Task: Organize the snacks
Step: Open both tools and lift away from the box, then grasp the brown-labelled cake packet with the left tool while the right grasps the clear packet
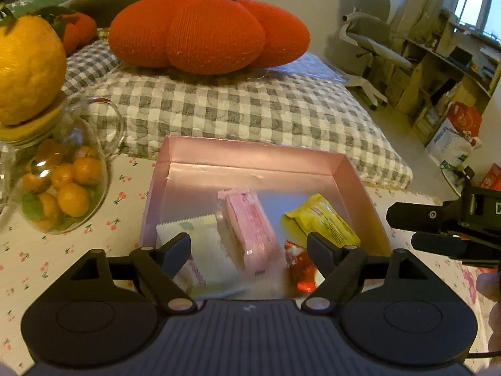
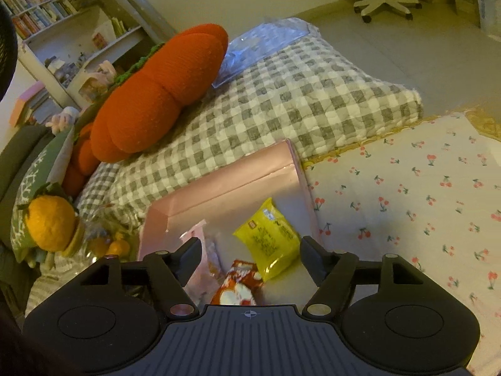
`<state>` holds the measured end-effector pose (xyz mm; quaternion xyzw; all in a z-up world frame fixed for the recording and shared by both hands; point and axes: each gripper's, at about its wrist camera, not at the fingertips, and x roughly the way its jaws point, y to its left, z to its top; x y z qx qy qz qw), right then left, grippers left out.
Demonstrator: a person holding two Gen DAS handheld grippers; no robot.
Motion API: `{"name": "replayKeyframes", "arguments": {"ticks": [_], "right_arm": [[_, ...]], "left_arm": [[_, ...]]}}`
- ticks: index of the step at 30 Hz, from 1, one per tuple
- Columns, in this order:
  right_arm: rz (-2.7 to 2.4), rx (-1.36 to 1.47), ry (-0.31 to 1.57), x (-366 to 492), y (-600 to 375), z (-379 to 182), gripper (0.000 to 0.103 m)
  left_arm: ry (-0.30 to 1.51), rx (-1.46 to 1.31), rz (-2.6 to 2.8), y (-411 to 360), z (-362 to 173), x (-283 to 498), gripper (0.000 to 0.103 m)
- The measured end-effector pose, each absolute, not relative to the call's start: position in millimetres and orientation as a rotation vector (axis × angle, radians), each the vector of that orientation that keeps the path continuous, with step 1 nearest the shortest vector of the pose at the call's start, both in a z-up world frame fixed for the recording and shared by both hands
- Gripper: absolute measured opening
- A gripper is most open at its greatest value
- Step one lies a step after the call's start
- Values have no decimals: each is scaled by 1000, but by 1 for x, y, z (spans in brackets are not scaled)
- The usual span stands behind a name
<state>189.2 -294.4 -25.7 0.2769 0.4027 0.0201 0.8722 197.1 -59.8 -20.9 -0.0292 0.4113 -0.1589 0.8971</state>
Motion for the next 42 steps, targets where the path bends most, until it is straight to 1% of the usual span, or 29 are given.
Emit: {"name": "replayKeyframes", "arguments": {"ticks": [2, 5, 9, 14, 24, 31, 42], "right_arm": [[37, 570, 850, 181, -293, -21, 71], [25, 554, 868, 169, -290, -15, 77], [23, 520, 883, 153, -284, -7, 77], [23, 482, 892, 132, -276, 2, 81], [34, 426, 906, 97, -263, 4, 82], [50, 377, 918, 78, -255, -3, 82], [81, 221, 930, 52, -234, -17, 83]], "left_arm": [[863, -52, -331, -59, -18, 190, 82], [867, -42, -329, -56, -14, 178, 86], [876, -30, -326, -52, -10, 164, 91], [894, -19, -314, -45, -8, 148, 94], [909, -13, -288, -27, -6, 120, 100], [913, 22, -291, -9, -12, 102, 101], [906, 96, -274, 21, -23, 85, 101]]}}
